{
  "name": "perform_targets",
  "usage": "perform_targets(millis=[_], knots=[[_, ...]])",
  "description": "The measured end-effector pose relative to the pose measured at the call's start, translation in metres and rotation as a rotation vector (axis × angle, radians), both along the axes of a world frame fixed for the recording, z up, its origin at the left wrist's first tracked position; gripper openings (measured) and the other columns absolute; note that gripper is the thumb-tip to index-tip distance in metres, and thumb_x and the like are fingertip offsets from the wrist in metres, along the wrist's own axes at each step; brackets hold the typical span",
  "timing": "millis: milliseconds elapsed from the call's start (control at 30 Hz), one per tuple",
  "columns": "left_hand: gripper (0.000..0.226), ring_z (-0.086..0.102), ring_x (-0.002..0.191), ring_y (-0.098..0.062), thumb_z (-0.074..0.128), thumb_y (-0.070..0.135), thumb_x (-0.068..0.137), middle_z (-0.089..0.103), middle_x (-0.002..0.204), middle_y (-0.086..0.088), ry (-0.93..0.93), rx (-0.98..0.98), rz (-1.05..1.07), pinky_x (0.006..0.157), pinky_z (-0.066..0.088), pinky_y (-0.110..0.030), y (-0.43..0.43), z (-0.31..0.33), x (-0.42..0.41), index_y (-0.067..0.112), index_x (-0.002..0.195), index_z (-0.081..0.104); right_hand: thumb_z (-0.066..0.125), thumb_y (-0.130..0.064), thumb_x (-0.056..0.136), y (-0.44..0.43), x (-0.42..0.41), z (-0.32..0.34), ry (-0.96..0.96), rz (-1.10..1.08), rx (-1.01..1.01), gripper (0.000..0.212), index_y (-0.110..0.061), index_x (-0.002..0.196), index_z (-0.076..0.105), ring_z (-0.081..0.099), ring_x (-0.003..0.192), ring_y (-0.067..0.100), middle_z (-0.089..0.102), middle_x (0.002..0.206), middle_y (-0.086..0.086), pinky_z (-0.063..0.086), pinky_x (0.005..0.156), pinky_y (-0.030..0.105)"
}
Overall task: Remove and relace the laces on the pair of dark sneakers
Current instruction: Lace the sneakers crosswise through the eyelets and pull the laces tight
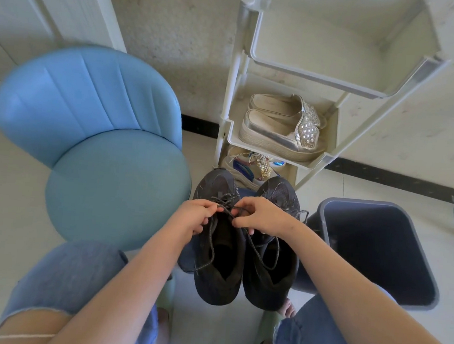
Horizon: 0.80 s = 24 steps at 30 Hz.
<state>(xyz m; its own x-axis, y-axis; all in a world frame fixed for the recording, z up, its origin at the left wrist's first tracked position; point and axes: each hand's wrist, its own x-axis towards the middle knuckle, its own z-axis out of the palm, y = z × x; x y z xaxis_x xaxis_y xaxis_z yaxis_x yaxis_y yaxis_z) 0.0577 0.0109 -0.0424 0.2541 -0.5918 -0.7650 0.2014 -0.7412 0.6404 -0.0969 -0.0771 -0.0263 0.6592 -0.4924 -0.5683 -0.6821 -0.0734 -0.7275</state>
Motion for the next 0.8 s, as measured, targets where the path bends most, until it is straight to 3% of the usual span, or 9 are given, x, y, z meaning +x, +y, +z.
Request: perform_targets(millis=[233,333,433,533,567,633,667,733,800], knots=[[0.023,0.034,0.034,0.0,0.04,0.011,0.102,0.038,0.066,0.001,0.222,0.021,0.209,0.027,0.018,-0.011,0.001,0.0,-0.002,0.015,0.087,0.057,0.064,-0.009,0.086,0.0,0.0,-0.001,-0.014,0.001,0.015,0.017,-0.013,0.102,0.06,0.05,0.051,0.008,0.06,0.078,-0.007,0.045,0.06,0.016],[0.023,0.031,0.05,-0.006,0.039,0.013,0.102,0.038,0.068,-0.001,0.071,0.024,0.063,0.028,0.017,-0.011,0.0,0.009,0.0,0.015,0.091,0.059,0.065,-0.009,0.085,-0.001,0.001,-0.001,-0.008,-0.005,0.016,0.017,-0.012,0.101,0.06,0.05,0.054,0.01,0.059,0.075,-0.012,0.042,0.053,0.012],[0.025,0.027,0.05,-0.009,0.037,0.016,0.102,0.033,0.065,-0.003,-0.036,0.033,-0.017,0.028,0.017,-0.011,0.001,0.015,0.0,0.015,0.093,0.06,0.065,-0.011,0.087,-0.003,0.0,0.002,-0.005,-0.008,0.044,0.017,-0.009,0.103,0.06,0.049,0.052,0.007,0.06,0.06,-0.018,0.034,0.043,0.008],[0.032,0.027,0.049,-0.013,0.035,0.023,0.102,0.03,0.062,-0.004,-0.13,0.03,-0.034,0.029,0.018,-0.013,0.001,0.019,0.0,0.014,0.087,0.061,0.067,-0.024,0.088,-0.004,0.002,0.001,-0.018,-0.048,0.025,0.021,-0.008,0.102,0.065,0.048,0.052,0.008,0.061,0.064,-0.004,0.032,0.041,0.01],[0.033,0.035,0.051,-0.016,0.034,0.024,0.102,0.036,0.064,-0.008,-0.183,0.013,-0.046,0.032,0.027,-0.014,0.001,0.02,0.0,0.013,0.088,0.062,0.067,-0.025,0.088,-0.005,0.003,0.001,-0.036,-0.096,0.015,0.02,-0.008,0.1,0.066,0.048,0.052,0.009,0.061,0.069,0.001,0.032,0.041,0.011],[0.031,0.058,0.079,-0.028,0.035,0.019,0.101,0.056,0.085,-0.015,-0.305,-0.045,-0.059,0.062,0.051,-0.026,0.0,0.017,0.001,0.012,0.098,0.064,0.066,-0.021,0.089,-0.007,0.006,0.0,-0.084,-0.185,-0.004,0.014,-0.009,0.096,0.066,0.046,0.052,0.01,0.062,0.071,0.001,0.032,0.041,0.011],[0.029,0.059,0.091,-0.03,0.036,0.016,0.1,0.059,0.093,-0.013,-0.353,-0.054,-0.065,0.074,0.05,-0.031,0.0,0.017,0.001,0.012,0.102,0.065,0.066,-0.021,0.089,-0.007,0.007,0.0,-0.099,-0.197,-0.017,0.011,-0.011,0.094,0.067,0.045,0.051,0.009,0.061,0.066,-0.004,0.032,0.041,0.011],[0.025,0.056,0.076,-0.025,0.041,0.016,0.098,0.057,0.083,-0.009,-0.366,-0.034,-0.09,0.062,0.046,-0.027,0.0,0.019,0.001,0.012,0.106,0.065,0.069,-0.024,0.088,-0.005,0.012,0.001,-0.107,-0.158,-0.036,0.012,-0.013,0.09,0.069,0.045,0.048,0.004,0.057,0.058,-0.009,0.033,0.043,0.011],[0.023,0.059,0.084,-0.027,0.045,0.018,0.097,0.064,0.094,-0.012,-0.409,-0.047,-0.142,0.066,0.044,-0.026,-0.002,0.018,0.002,0.013,0.107,0.065,0.073,-0.022,0.084,-0.001,0.015,0.0,-0.097,-0.09,-0.065,0.012,-0.011,0.087,0.07,0.049,0.051,0.001,0.059,0.062,-0.008,0.04,0.051,0.011]])
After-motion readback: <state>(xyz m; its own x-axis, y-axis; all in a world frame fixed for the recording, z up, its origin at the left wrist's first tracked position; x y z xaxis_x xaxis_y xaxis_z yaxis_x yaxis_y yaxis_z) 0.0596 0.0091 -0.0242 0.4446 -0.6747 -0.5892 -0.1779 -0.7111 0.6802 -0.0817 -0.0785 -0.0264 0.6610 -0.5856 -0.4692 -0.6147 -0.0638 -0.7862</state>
